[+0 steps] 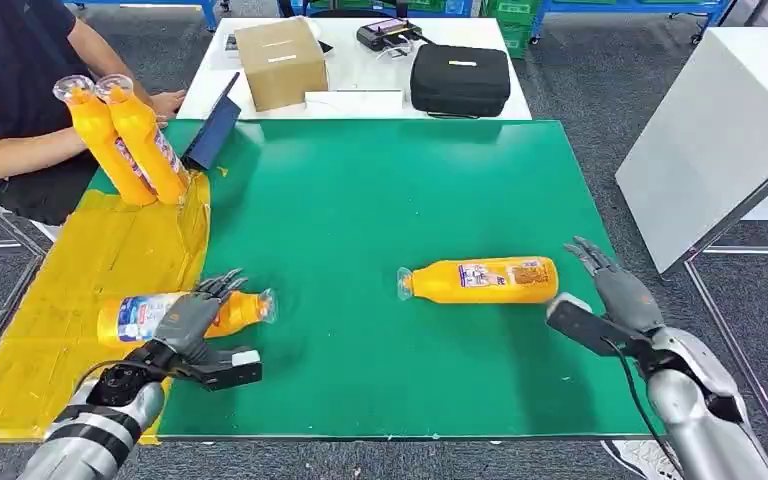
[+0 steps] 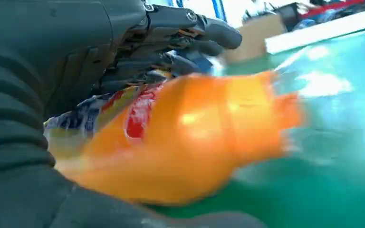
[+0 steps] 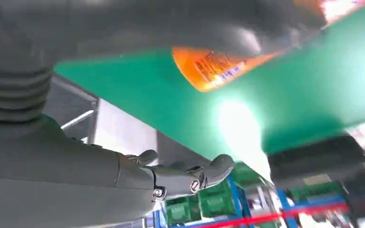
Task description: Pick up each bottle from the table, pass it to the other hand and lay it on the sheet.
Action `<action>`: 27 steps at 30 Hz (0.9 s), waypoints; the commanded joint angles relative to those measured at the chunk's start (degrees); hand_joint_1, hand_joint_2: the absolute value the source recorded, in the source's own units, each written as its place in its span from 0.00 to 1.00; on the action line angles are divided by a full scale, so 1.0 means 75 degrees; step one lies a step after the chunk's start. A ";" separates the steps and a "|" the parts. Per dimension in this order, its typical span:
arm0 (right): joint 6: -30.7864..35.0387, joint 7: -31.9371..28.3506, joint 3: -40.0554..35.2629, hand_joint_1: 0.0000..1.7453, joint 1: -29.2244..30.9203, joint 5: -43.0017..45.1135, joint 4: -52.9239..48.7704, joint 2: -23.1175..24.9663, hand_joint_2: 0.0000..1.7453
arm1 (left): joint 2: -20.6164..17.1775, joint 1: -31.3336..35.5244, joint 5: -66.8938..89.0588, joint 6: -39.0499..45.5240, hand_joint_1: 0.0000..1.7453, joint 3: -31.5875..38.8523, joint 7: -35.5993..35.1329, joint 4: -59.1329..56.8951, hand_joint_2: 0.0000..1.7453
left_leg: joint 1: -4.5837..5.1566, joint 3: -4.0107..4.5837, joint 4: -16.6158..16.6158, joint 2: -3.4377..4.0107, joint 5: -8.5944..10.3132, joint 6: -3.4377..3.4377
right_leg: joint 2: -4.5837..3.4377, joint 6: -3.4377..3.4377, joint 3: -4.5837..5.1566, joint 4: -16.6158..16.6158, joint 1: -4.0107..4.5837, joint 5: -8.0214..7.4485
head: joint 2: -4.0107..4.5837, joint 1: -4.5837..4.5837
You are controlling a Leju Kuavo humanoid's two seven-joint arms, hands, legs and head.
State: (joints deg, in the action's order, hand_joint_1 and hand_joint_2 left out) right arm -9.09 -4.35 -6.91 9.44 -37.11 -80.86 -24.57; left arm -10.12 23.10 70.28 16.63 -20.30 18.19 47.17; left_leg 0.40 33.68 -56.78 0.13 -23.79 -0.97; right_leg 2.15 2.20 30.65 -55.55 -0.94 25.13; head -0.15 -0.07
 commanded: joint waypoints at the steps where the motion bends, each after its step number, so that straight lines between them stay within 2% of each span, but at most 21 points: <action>1: -0.0047 0.0103 -0.1522 0.00 0.1960 -0.0056 0.2696 0.0246 1.00 | 0.0258 0.0174 -0.0822 -0.0752 0.00 -0.0171 0.0339 -0.0402 0.00 | -0.0012 0.0004 0.0004 0.0047 0.0013 0.0014 | -0.0071 -0.0010 0.0015 0.0015 0.0011 -0.0029 | 0.0000 0.0000; 3: -0.0157 0.0191 -0.1891 0.00 0.2434 -0.0177 0.3221 0.0485 1.00 | 0.0305 0.0163 -0.0930 -0.0505 0.00 -0.0277 0.0312 -0.0179 0.00 | -0.0006 -0.0001 0.0001 0.0024 0.0017 0.0006 | -0.0040 -0.0004 0.0008 0.0009 0.0004 -0.0017 | 0.0000 0.0003; 7: -0.0102 0.0218 -0.2422 0.00 0.3021 -0.0195 0.4069 0.0884 1.00 | 0.0499 -0.0054 -0.1432 -0.0638 0.00 -0.0409 0.0372 0.0673 0.00 | -0.0004 0.0007 -0.0002 0.0034 0.0017 0.0005 | -0.0045 0.0003 0.0016 0.0002 0.0003 -0.0021 | 0.0000 -0.0003; 8: -0.0092 0.0221 -0.2466 0.00 0.3044 -0.0200 0.4104 0.0899 1.00 | 0.0516 -0.0066 -0.1451 -0.0677 0.00 -0.0445 0.0343 0.0728 0.00 | -0.0012 0.0014 -0.0004 0.0049 0.0016 0.0011 | -0.0069 -0.0003 0.0026 0.0005 0.0010 -0.0027 | 0.0000 0.0000; 10: -0.0082 0.0222 -0.2494 0.00 0.3056 -0.0198 0.4132 0.0868 1.00 | 0.0488 -0.0087 -0.1470 -0.0714 0.00 -0.0470 0.0304 0.0798 0.00 | -0.0003 0.0021 -0.0001 0.0023 0.0019 0.0004 | -0.0034 0.0003 0.0030 0.0000 0.0002 -0.0017 | 0.0000 -0.0003; 17: -0.0051 0.0246 -0.2578 0.00 0.3034 -0.0192 0.4108 0.0835 1.00 | 0.0539 -0.0080 -0.1654 -0.0582 0.00 -0.0424 0.0371 0.0867 0.00 | -0.0005 0.0069 -0.0009 0.0013 0.0020 0.0002 | -0.0025 0.0002 0.0068 -0.0004 0.0003 -0.0013 | 0.0000 -0.0003; 24: 0.0147 0.0369 -0.3310 0.00 0.2941 -0.0658 0.5283 0.1382 1.00 | 0.1051 -0.0455 -0.2132 -0.0508 0.00 -0.0453 0.0151 0.2402 0.00 | -0.0014 0.0081 -0.0012 0.0000 0.0019 0.0006 | -0.0019 -0.0002 0.0076 0.0005 0.0013 -0.0012 | 0.0000 0.0000; 27: 0.0273 0.0536 -0.3544 0.00 0.2868 -0.0956 0.6109 0.1780 1.00 | 0.1223 -0.0368 -0.2274 -0.0683 0.00 -0.0650 0.0152 0.2358 0.00 | -0.0015 0.0081 -0.0008 0.0004 0.0019 0.0005 | -0.0021 -0.0002 0.0075 0.0011 0.0015 -0.0014 | 0.0000 0.0000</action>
State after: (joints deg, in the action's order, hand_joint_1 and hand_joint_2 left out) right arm -8.78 -1.99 -26.19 29.12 -41.12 -51.75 -17.77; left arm -4.52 19.98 56.60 13.83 -22.56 19.41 60.22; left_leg 0.42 34.44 -56.84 0.07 -23.59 -1.03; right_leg 2.24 2.28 31.40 -55.59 -0.96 25.05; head -0.15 -0.07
